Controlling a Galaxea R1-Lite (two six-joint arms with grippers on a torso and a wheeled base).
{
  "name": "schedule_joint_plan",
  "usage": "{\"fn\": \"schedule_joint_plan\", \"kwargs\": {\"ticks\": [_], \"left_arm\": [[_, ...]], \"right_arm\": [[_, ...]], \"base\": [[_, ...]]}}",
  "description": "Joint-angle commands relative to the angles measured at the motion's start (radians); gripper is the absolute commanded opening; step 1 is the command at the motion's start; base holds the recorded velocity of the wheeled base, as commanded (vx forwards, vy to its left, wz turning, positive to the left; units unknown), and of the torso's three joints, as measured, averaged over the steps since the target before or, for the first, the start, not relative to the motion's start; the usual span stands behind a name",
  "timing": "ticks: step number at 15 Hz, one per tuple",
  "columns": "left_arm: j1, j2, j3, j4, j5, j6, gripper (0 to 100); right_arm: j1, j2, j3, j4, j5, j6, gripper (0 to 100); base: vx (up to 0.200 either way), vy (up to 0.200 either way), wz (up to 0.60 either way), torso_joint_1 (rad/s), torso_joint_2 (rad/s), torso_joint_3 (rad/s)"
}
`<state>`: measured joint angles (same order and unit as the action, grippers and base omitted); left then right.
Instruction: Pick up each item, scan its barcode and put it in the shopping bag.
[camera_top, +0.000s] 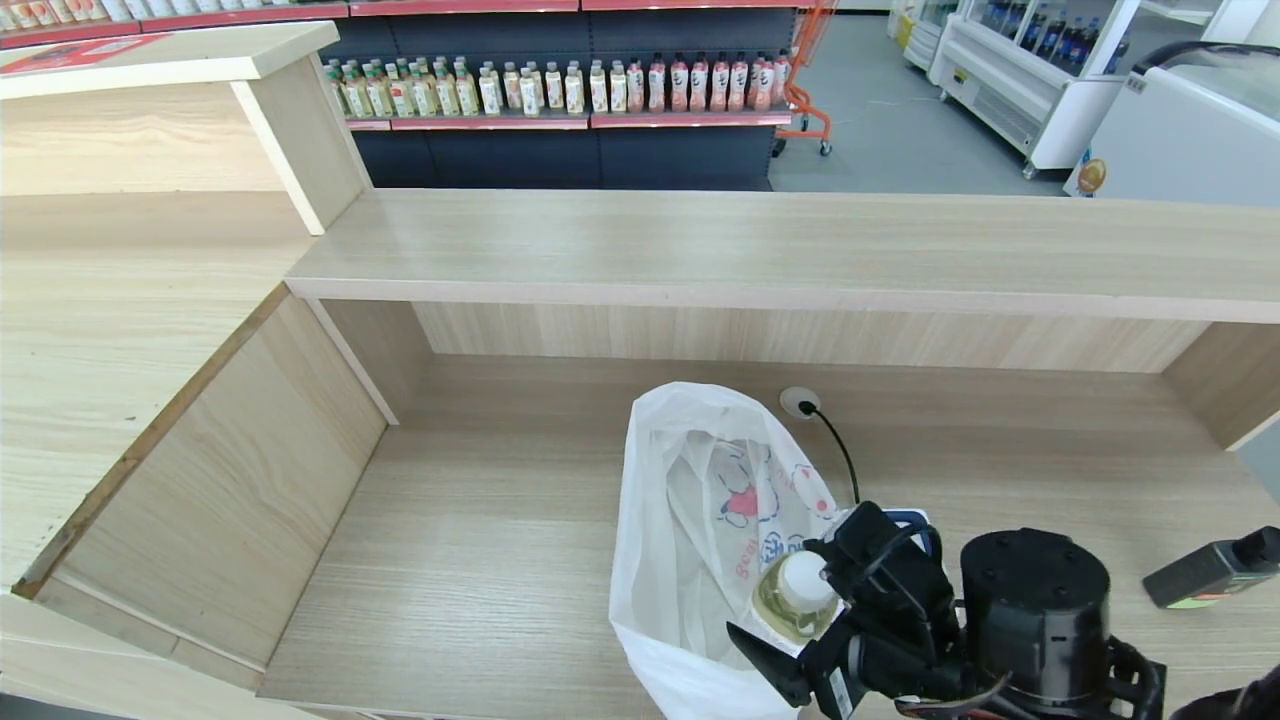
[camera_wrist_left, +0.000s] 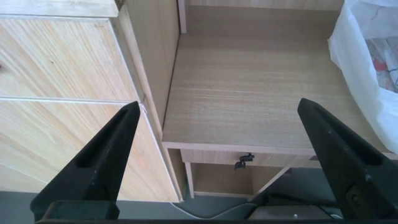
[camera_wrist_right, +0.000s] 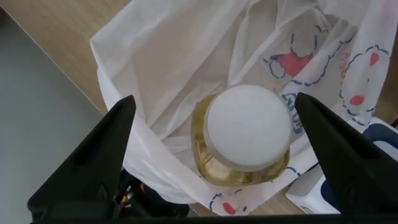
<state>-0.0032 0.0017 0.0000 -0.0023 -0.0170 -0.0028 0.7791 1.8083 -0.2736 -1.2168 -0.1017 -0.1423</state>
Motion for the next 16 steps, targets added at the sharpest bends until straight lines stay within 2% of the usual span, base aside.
{"fn": "schedule_joint_plan", "kwargs": {"ticks": [1, 3, 5, 9, 11, 12, 13, 16], "left_arm": [[-0.001, 0.0, 0.0, -0.001, 0.0, 0.0, 100], [0.0, 0.0, 0.0, -0.001, 0.0, 0.0, 100], [0.0, 0.0, 0.0, -0.001, 0.0, 0.0, 100], [0.0, 0.0, 0.0, -0.001, 0.0, 0.0, 100], [0.0, 0.0, 0.0, -0.001, 0.0, 0.0, 100], [0.0, 0.0, 0.0, -0.001, 0.0, 0.0, 100], [0.0, 0.0, 0.0, -0.001, 0.0, -0.002, 100], [0.0, 0.0, 0.0, -0.001, 0.0, 0.0, 100]], "right_arm": [[0.019, -0.184, -0.004, 0.056, -0.001, -0.019, 100], [0.003, -0.36, -0.01, 0.235, -0.012, -0.028, 100], [-0.086, -0.511, -0.036, 0.388, -0.061, -0.031, 100], [-0.396, -0.779, -0.044, 0.677, -0.059, -0.026, 100], [-0.506, -0.893, -0.03, 0.793, -0.056, -0.025, 100], [-0.532, -0.94, -0.029, 0.838, -0.059, -0.025, 100], [-0.572, -1.035, -0.033, 0.962, -0.061, -0.033, 100], [-0.583, -1.212, -0.029, 1.169, -0.09, -0.042, 100]], "base": [[0.0, 0.0, 0.0, 0.0, 0.0, 0.0], [0.0, 0.0, 0.0, 0.0, 0.0, 0.0], [0.0, 0.0, 0.0, 0.0, 0.0, 0.0], [0.0, 0.0, 0.0, 0.0, 0.0, 0.0], [0.0, 0.0, 0.0, 0.0, 0.0, 0.0], [0.0, 0.0, 0.0, 0.0, 0.0, 0.0], [0.0, 0.0, 0.0, 0.0, 0.0, 0.0], [0.0, 0.0, 0.0, 0.0, 0.0, 0.0]]}}
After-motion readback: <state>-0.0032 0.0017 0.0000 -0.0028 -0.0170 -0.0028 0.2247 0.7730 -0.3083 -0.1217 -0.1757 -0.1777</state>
